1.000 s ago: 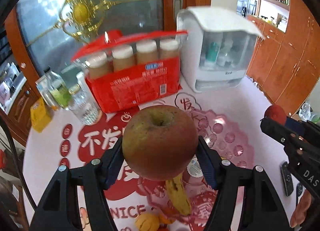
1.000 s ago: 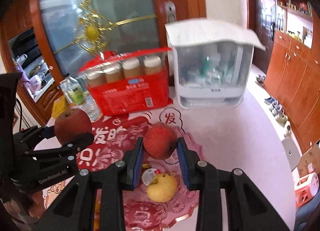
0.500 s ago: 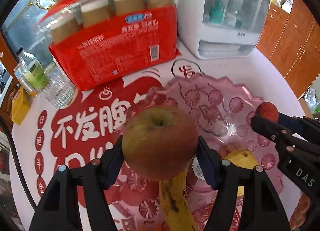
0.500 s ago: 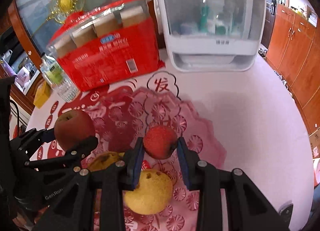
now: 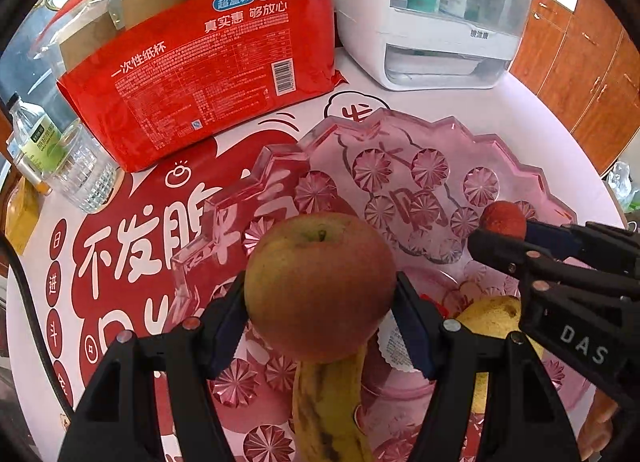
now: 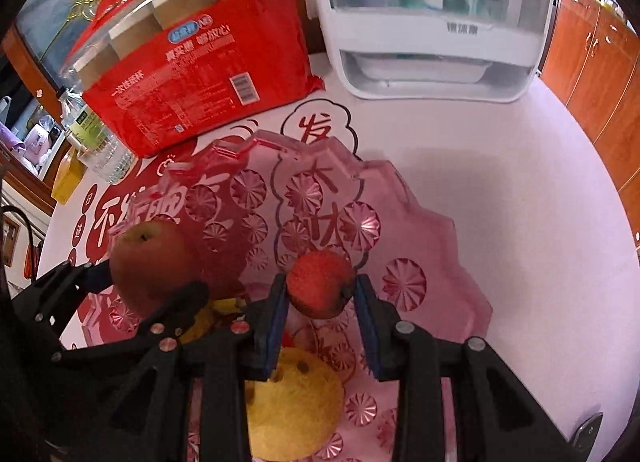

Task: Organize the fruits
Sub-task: 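Lower the apples into the bowl and open both grippers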

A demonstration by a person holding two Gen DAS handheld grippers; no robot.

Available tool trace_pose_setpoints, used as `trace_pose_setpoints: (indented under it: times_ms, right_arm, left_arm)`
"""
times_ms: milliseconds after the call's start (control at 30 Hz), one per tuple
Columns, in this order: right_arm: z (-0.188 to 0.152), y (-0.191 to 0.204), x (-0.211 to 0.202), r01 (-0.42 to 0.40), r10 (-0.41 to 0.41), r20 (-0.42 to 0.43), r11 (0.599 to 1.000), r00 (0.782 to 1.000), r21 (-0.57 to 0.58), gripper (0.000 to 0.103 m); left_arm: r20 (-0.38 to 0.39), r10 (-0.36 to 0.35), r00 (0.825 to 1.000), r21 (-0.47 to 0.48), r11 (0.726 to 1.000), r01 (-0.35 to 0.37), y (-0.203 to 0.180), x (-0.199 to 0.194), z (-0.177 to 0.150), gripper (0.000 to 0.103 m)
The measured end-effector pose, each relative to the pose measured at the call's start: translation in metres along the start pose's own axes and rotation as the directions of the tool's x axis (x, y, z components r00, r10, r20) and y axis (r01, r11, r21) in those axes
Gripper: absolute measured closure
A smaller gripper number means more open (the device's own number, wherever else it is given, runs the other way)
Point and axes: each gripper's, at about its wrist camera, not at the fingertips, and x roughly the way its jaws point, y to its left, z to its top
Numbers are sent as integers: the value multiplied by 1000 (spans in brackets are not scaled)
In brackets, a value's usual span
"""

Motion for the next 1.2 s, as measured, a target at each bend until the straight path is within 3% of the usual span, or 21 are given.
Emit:
trace_pose_setpoints:
  times_ms: [233,400,567,767,1200]
  right_arm:
    - [1,-2,5,-26,26,-13,999,1000,22,69]
    - [2,-4,4,-36,37,-13,999,999,37,64]
    - [1,-11,1,-41,41,-6,997,999,58,58]
    - [-2,-11,-1,-19,19,1,999,1000,47,52]
    - [-13,-4,-18,-45,44,24,998,999,34,52]
  left_arm:
    - [4,-29,1000,-2,1000,29,0,1,1,36]
    - [23,-55,998,15,998,54,-8,-9,2,22]
    - [34,-32,999,13,999,31,-9,-18,3,9]
    - [33,-12,999,28,1000,11,-9,-22,-2,6]
    - [37,25,999,20,999,-25,3,-42,-11,6]
